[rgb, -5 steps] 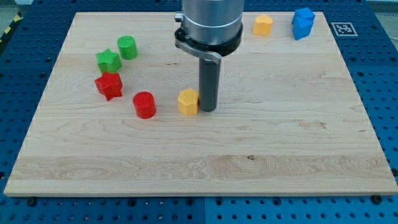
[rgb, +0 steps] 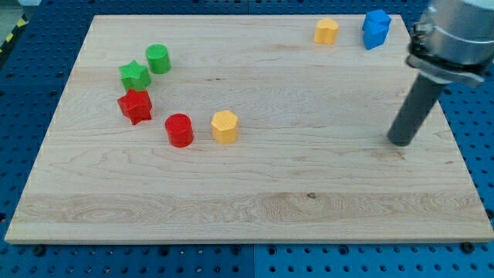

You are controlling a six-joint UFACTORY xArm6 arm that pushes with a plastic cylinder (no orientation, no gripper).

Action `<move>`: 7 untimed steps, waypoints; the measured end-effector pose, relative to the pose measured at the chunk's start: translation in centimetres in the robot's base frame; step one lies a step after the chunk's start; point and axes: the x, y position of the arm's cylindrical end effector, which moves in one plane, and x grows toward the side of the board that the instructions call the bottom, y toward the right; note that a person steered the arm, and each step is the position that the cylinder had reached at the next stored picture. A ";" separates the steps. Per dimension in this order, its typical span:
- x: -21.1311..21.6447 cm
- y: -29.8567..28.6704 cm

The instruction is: Push the blue cube along with the yellow heart to the top center

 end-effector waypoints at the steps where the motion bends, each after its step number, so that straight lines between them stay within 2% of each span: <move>1: -3.6 3.7; 3: -14.4 8.5; 5: -25.2 6.2; 7: -26.4 4.9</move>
